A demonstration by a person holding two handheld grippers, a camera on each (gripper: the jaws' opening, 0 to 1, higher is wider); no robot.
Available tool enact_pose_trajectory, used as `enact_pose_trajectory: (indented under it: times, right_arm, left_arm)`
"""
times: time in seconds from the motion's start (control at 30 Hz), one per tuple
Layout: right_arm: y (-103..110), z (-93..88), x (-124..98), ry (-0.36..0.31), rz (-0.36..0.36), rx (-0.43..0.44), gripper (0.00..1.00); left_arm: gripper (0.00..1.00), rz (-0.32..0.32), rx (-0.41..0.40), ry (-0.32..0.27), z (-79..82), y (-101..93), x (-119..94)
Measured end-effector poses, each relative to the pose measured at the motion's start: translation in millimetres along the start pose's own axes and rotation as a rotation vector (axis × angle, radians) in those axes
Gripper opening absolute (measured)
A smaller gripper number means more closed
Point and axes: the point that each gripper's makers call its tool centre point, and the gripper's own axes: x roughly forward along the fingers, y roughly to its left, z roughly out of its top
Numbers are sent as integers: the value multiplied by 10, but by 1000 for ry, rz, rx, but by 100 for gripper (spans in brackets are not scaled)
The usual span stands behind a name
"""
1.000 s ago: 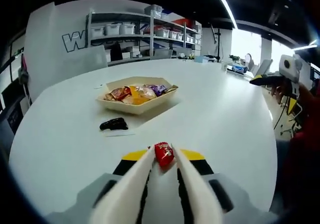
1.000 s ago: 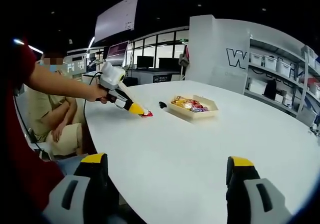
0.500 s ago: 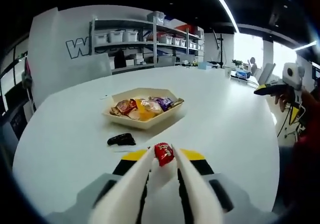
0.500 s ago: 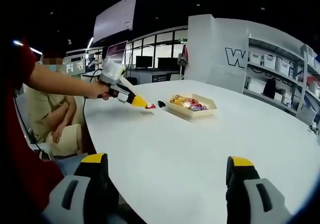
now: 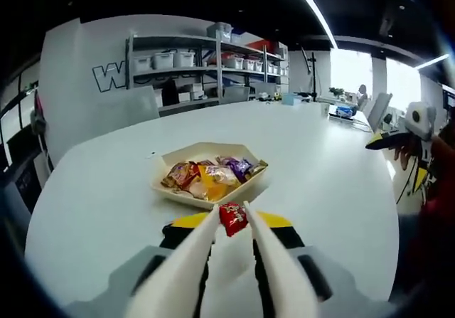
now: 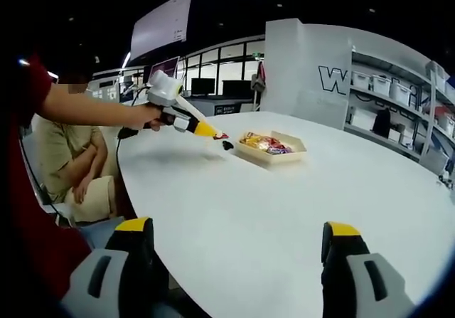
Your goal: Place the target food into the container with the food tongs after gripping and lifting it, then release it inside without dropping or visibly crushing the food.
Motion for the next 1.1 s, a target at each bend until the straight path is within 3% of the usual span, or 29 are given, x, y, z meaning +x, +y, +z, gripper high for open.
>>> enact_pose_trajectory:
  times: [1.1]
  right_arm:
    - [-201,-77,-118,8,-45,34,97]
  left_arm:
    - [23,-27,50,1,435,89,462]
